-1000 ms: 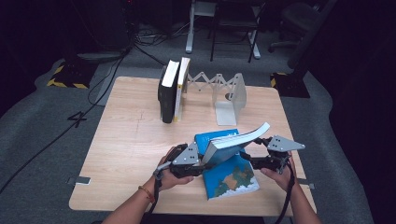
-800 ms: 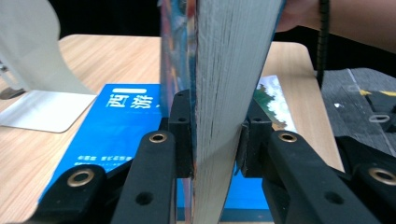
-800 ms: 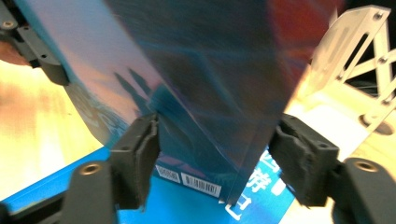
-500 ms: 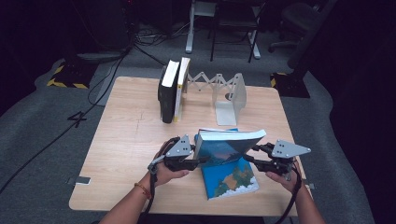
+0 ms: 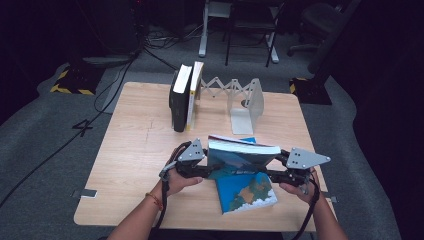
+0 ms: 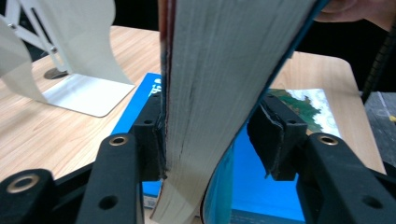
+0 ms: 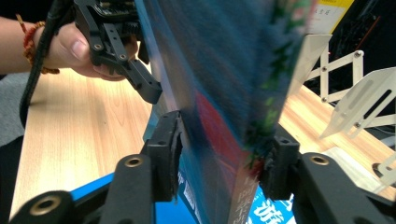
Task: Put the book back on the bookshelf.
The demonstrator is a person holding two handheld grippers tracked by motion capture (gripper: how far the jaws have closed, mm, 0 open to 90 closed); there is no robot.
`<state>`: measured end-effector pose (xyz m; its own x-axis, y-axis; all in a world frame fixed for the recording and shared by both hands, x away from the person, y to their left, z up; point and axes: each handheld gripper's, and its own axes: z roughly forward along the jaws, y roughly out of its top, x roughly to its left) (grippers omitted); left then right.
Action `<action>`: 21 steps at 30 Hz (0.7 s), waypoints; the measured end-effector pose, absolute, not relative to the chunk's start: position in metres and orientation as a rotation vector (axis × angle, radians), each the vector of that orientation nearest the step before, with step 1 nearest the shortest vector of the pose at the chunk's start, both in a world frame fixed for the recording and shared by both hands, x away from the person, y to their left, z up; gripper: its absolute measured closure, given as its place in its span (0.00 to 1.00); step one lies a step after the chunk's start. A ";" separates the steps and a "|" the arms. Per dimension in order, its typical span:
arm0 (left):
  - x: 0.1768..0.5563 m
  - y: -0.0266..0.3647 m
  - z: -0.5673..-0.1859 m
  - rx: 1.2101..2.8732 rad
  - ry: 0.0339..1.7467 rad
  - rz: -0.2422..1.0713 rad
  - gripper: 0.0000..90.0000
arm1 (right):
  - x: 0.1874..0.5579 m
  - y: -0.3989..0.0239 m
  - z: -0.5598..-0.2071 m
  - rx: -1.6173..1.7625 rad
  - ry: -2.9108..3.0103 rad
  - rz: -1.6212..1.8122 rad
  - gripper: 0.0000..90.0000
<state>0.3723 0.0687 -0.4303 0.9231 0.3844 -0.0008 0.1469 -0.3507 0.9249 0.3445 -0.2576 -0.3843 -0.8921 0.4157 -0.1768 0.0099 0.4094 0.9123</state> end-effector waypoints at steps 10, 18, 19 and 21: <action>0.385 0.072 -0.426 1.924 0.419 0.198 0.53 | 0.346 -0.253 -0.379 0.337 2.300 1.488 0.80; 0.391 0.073 -0.420 1.938 0.381 0.167 0.57 | 0.344 -0.242 -0.365 0.281 2.272 1.506 0.82; 0.390 0.073 -0.421 1.932 0.391 0.170 0.56 | 0.346 -0.242 -0.365 0.297 2.272 1.511 0.82; 0.388 0.074 -0.420 1.934 0.425 0.234 0.50 | 0.347 -0.243 -0.365 0.306 2.272 1.515 0.82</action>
